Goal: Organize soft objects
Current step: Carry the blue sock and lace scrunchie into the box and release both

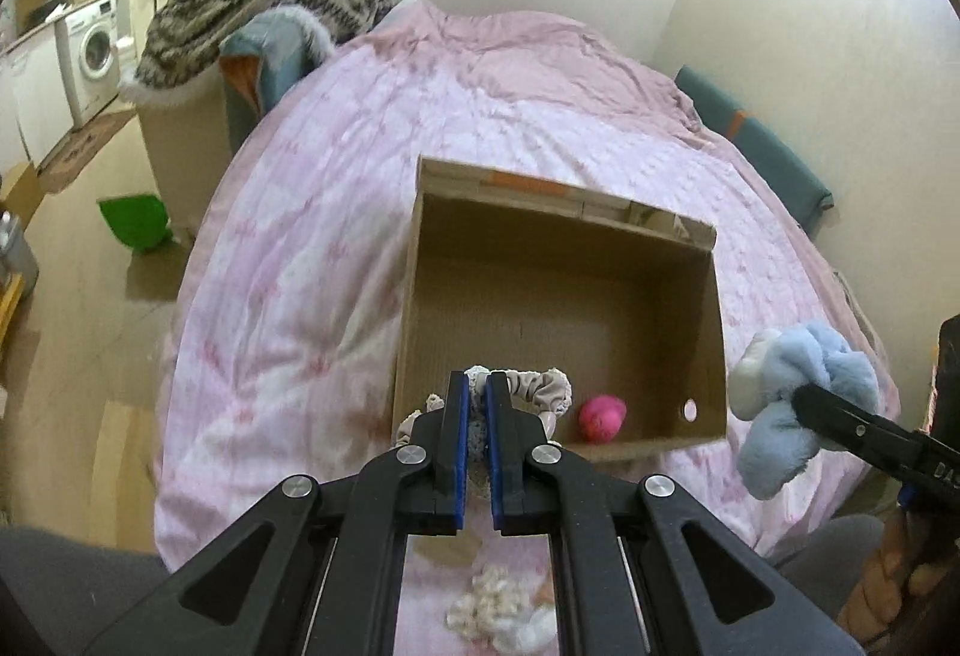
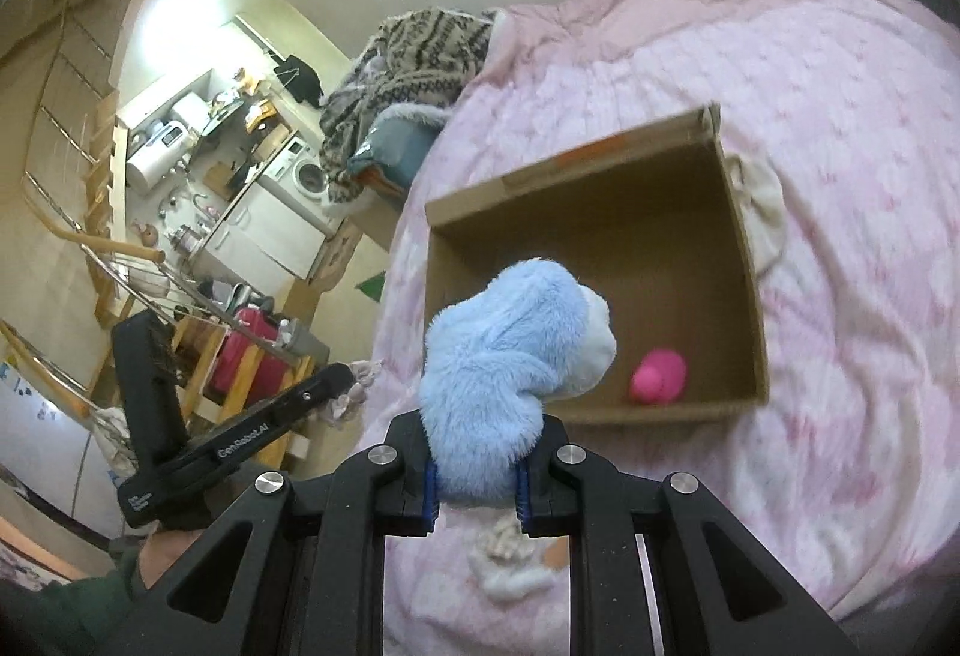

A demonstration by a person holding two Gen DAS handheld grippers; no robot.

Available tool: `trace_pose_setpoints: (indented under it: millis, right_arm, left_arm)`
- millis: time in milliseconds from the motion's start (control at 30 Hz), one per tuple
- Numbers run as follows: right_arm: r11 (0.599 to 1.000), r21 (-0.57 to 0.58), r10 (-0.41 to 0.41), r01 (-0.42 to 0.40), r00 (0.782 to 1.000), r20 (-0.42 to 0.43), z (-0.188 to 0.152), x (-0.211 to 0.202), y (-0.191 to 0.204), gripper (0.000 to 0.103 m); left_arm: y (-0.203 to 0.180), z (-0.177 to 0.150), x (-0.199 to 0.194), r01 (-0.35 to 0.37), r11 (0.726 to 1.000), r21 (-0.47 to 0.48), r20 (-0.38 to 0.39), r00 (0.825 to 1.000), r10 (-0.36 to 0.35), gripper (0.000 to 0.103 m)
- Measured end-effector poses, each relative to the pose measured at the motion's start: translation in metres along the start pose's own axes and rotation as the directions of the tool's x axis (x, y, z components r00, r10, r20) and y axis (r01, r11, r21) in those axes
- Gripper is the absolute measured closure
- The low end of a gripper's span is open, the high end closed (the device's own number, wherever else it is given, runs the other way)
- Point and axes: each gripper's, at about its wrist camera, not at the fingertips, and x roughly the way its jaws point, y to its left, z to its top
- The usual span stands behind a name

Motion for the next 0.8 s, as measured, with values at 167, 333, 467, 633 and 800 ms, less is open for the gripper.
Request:
trace_pose_setpoints:
  millis: [167, 333, 467, 633, 800]
  right_arm:
    - [0.999, 0.005, -0.037, 0.037, 0.999, 0.014, 0.017, 0.017, -0.011, 0.083]
    - [0.995, 0.031, -0.094, 0.093, 0.996, 0.006, 0.02, 0.039, -0.032, 0.083]
    - [0.989, 0.07, -0.131, 0.131, 0.991, -0.016, 0.01, 0.054, -0.05, 0.083]
    - [0.982, 0.046, -0.18, 0.183, 0.982, -0.053, 0.006, 0.07, -0.055, 0.083]
    - [0.979, 0.016, -0.203, 0.205, 0.975, -0.085, 0.003, 0.083, -0.053, 0.082]
  left_arm:
    - [-0.009, 0.02, 0.021, 0.017, 1.0, 0.019, -0.017, 1.0, -0.017, 0.098]
    - [-0.017, 0.023, 0.057, 0.018, 0.998, 0.061, -0.037, 0.999, -0.016, 0.098]
    - [-0.018, 0.006, 0.083, 0.028, 0.997, 0.072, -0.071, 0.997, -0.023, 0.098]
    - [-0.022, -0.004, 0.097, 0.018, 0.996, 0.088, -0.082, 0.997, -0.011, 0.098]
    - [-0.021, -0.007, 0.106, 0.022, 0.996, 0.084, -0.096, 0.995, -0.014, 0.098]
